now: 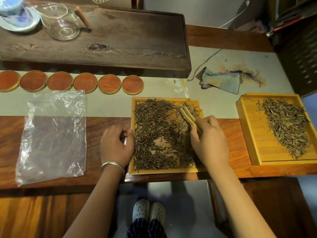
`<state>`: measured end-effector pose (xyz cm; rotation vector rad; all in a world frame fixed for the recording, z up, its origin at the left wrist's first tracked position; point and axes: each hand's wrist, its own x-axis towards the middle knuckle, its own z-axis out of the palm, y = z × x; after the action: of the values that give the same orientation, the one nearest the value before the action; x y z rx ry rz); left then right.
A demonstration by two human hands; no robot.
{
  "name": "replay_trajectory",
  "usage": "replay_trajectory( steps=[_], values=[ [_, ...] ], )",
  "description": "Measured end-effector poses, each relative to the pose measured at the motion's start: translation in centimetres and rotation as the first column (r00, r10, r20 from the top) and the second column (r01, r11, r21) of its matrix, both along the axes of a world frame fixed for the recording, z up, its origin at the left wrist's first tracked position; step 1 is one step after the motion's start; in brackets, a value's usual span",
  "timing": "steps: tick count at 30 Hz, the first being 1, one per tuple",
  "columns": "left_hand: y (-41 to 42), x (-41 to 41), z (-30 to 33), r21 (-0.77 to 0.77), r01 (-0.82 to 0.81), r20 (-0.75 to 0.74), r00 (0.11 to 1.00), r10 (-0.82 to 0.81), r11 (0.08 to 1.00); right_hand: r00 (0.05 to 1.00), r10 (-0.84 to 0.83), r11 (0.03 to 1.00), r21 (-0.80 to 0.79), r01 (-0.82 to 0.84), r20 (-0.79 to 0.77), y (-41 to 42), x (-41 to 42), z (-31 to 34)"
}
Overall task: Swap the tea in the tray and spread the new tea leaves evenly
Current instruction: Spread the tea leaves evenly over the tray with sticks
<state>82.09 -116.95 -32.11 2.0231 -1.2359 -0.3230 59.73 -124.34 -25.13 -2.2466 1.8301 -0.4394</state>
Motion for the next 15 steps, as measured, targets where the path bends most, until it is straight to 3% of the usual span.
replay_trajectory(
  steps=[10,15],
  values=[
    [0.0,0.0,0.0,0.01,0.002,0.008,1.0,-0.002,1.0,0.999,-0.021,1.0,-0.001,0.021,0.035,0.5,-1.4,0.0],
    [0.0,-0.1,0.2,0.021,-0.003,0.005,1.0,0.003,1.0,1.0,-0.001,0.998,0.055,0.002,-0.026,2.1,-1.8,-0.4]
  ],
)
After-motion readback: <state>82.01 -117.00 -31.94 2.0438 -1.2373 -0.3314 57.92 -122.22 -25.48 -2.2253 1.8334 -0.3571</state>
